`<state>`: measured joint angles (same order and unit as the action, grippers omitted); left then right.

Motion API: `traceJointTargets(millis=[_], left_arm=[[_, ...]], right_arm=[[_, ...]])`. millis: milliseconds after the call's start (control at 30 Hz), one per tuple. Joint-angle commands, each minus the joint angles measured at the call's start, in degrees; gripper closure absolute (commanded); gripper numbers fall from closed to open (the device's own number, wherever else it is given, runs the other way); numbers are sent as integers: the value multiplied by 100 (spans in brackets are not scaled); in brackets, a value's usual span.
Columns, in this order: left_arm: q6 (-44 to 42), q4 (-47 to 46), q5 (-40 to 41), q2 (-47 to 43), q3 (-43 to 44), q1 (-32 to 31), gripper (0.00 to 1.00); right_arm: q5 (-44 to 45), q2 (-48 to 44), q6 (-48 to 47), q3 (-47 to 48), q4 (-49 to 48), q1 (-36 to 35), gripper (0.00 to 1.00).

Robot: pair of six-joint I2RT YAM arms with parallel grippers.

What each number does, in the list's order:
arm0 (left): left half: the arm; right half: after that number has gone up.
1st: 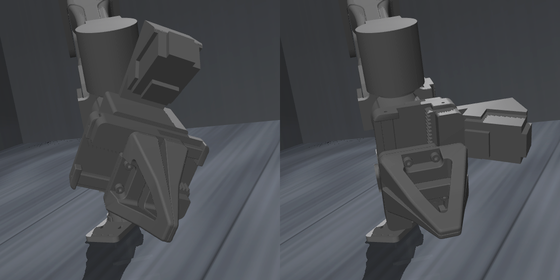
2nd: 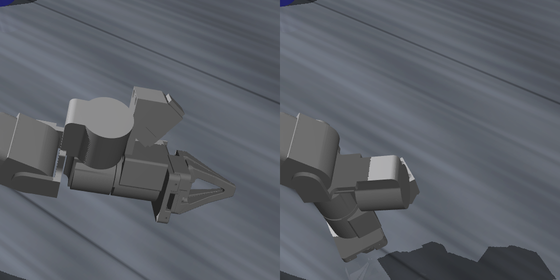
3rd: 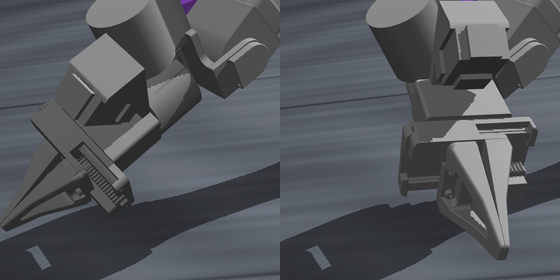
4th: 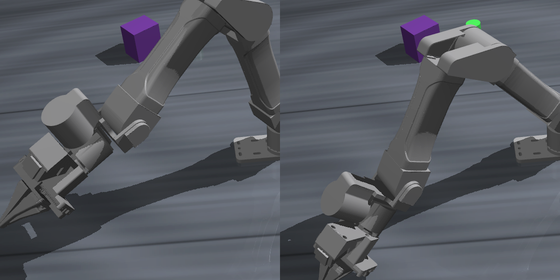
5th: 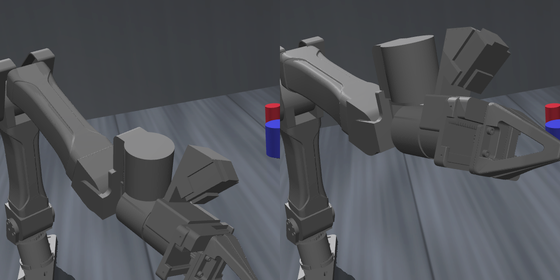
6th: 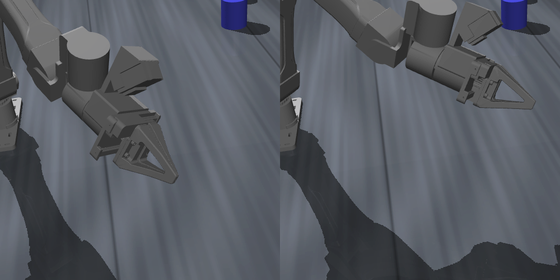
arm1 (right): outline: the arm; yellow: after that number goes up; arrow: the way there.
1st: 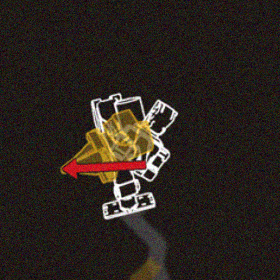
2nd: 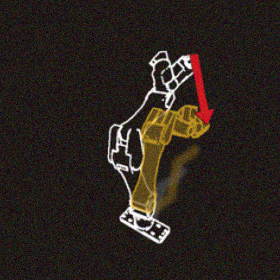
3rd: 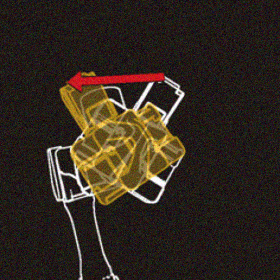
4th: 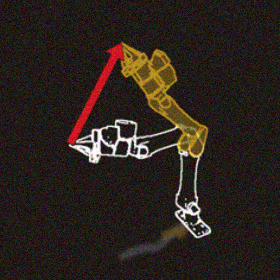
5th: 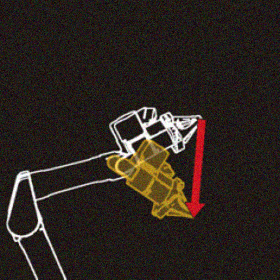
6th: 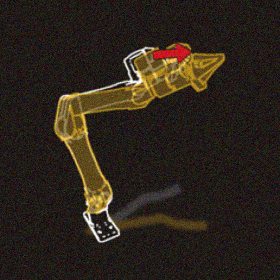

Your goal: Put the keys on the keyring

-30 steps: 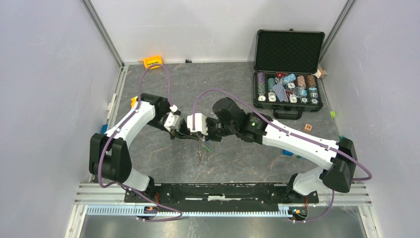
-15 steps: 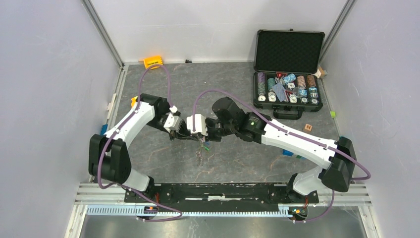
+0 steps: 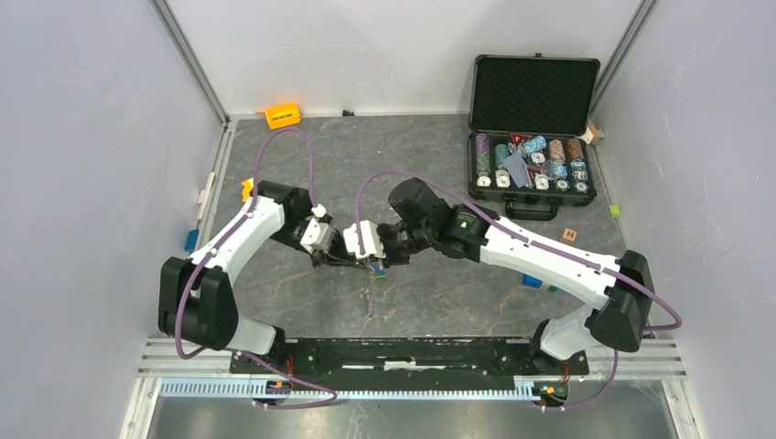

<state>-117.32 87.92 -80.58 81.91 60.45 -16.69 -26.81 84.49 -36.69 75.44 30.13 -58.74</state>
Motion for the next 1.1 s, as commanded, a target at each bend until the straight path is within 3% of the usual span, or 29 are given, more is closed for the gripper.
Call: traceJointTargets(millis=[0, 433, 667, 1067], left_arm=[[-1329, 635, -1391, -250, 47, -168, 98], [-1206, 631, -1388, -196, 71, -194, 98], [-1036, 634, -1390, -111, 362, -192, 98], [-940, 635, -1390, 20, 587, -150, 98]], right_arm=[[181, 161, -503, 318, 249, 60, 100], [588, 233, -1591, 1087, 1179, -72, 100], [263, 70, -938, 615, 576, -85, 100], [801, -33, -292, 174, 194, -78, 100]])
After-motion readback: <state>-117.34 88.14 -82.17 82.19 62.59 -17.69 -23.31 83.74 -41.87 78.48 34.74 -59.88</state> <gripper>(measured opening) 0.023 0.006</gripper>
